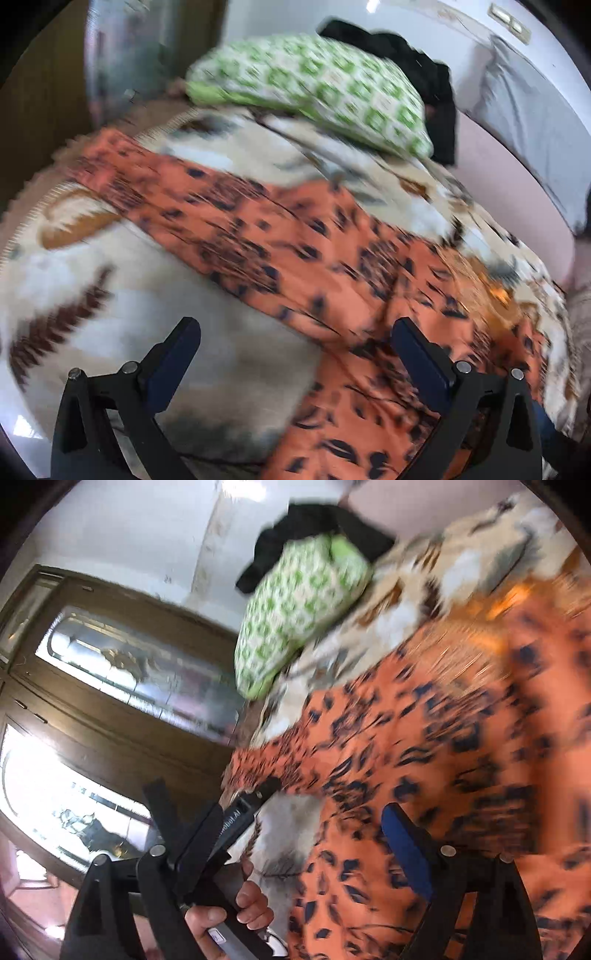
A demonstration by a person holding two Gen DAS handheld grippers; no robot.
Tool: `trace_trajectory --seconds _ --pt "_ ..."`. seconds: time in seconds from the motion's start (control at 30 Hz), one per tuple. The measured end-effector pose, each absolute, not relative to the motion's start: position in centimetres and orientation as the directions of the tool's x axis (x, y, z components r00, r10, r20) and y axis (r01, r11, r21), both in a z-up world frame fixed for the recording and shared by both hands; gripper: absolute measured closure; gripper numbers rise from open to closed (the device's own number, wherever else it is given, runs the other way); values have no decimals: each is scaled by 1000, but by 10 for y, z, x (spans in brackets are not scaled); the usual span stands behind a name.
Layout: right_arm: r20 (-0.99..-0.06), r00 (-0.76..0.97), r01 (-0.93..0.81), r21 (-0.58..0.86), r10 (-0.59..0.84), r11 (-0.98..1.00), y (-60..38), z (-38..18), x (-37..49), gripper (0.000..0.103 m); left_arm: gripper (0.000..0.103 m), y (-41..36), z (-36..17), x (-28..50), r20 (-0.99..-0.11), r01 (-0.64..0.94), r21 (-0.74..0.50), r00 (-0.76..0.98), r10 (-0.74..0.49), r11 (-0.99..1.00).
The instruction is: Fold small clothes
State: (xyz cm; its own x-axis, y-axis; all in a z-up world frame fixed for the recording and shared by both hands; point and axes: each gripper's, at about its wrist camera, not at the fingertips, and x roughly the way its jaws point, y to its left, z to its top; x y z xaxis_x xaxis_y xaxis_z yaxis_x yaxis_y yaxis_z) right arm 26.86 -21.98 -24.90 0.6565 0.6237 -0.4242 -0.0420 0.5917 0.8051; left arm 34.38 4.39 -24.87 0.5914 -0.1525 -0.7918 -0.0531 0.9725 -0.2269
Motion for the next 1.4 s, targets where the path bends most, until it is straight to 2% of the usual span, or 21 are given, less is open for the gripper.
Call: trace_trajectory --seconds 0.07,0.13,0.23,0.27,0.33,0.37,0.43,0.5,0.57,0.7,0.77,0.83,0.97,1.03,1.13,1.17,1.2,1.27,1.4 --pt "-457 704 9 771 543 637 -247 -245 251 19 10 28 -256 349 -808 -10 -214 563 -172 977" --pt "-486 728 54 743 483 667 -269 -244 242 30 11 14 -265 353 -830 17 -192 531 -172 981" --pt "-512 769 133 715 384 687 -302 -252 226 40 37 3 -277 357 -848 34 -229 483 -216 973" --pt "-541 773 178 687 332 705 -315 -258 219 42 54 -1 -281 358 -852 47 -236 471 -230 971" --pt "-561 777 232 676 285 699 -337 -263 210 50 55 -7 -281 356 -851 52 -205 484 -205 977" --pt "-559 783 255 688 273 679 -351 -267 204 51 59 -9 -280 356 -848 56 -196 492 -198 979" --pt "-561 790 301 705 246 642 -370 -278 199 64 66 -12 -277 354 -835 61 -187 517 -191 981" --pt "-577 787 347 707 218 617 -381 -287 201 65 77 -12 -274 353 -825 57 -184 534 -186 981" --pt "-593 779 382 707 205 595 -387 -296 210 66 83 -6 -272 355 -819 46 -203 540 -195 978" --pt "-634 759 427 658 149 620 -386 -301 227 66 90 5 -264 355 -798 47 -218 567 -206 975" --pt "-692 713 477 598 114 644 -384 -309 236 66 90 2 -267 357 -818 47 -183 547 -179 982" --pt "-692 712 487 608 118 627 -387 -316 237 68 90 3 -272 360 -836 32 -169 525 -161 985" --pt "-693 715 462 573 99 676 -380 -316 241 68 70 4 -272 353 -859 6 -105 503 -94 994" --pt "-691 718 457 561 86 690 -376 -316 239 68 66 3 -263 343 -844 16 -76 531 -73 997" --pt "-677 731 446 569 87 691 -374 -313 231 66 65 5 -248 332 -810 38 -91 579 -96 995" --pt "-673 734 437 569 90 696 -373 -311 229 65 59 5 -244 332 -796 48 -107 595 -115 993" --pt "-672 735 430 566 91 703 -372 -308 226 65 46 4 -242 333 -789 61 -117 601 -130 991" --pt "-686 722 421 537 88 732 -367 -308 229 65 36 -1 -244 340 -794 88 -139 586 -164 986" --pt "-676 731 429 566 98 704 -371 -315 229 65 36 -12 -272 360 -856 115 -186 469 -218 976"
